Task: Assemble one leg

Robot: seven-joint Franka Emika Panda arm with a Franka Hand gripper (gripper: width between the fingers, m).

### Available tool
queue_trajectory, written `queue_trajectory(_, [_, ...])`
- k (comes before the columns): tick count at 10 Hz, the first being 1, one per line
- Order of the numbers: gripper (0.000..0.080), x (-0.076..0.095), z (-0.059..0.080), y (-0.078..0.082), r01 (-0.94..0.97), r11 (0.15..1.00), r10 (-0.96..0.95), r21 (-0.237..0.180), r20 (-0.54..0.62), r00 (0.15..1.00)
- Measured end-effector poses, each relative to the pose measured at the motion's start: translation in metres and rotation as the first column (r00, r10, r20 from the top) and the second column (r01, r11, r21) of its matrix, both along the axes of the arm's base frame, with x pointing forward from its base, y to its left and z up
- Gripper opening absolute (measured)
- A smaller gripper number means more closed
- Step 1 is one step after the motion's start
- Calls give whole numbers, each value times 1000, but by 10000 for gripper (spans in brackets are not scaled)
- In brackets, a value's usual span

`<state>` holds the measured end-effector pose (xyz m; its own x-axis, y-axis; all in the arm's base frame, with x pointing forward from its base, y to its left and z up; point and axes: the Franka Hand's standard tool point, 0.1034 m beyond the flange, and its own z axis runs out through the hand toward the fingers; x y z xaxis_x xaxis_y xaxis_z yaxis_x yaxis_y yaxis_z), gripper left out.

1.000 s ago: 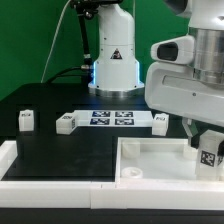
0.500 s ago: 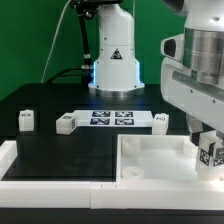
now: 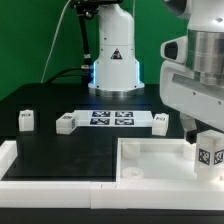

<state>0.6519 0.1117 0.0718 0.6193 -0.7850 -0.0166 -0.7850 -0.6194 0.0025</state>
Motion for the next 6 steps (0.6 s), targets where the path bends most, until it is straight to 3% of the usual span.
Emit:
queue_trajectory(2, [648, 1, 2, 1, -296, 955, 296, -3, 32, 955])
queue_trajectory(6, [648, 0, 11, 5, -737, 676, 737, -15, 43, 675])
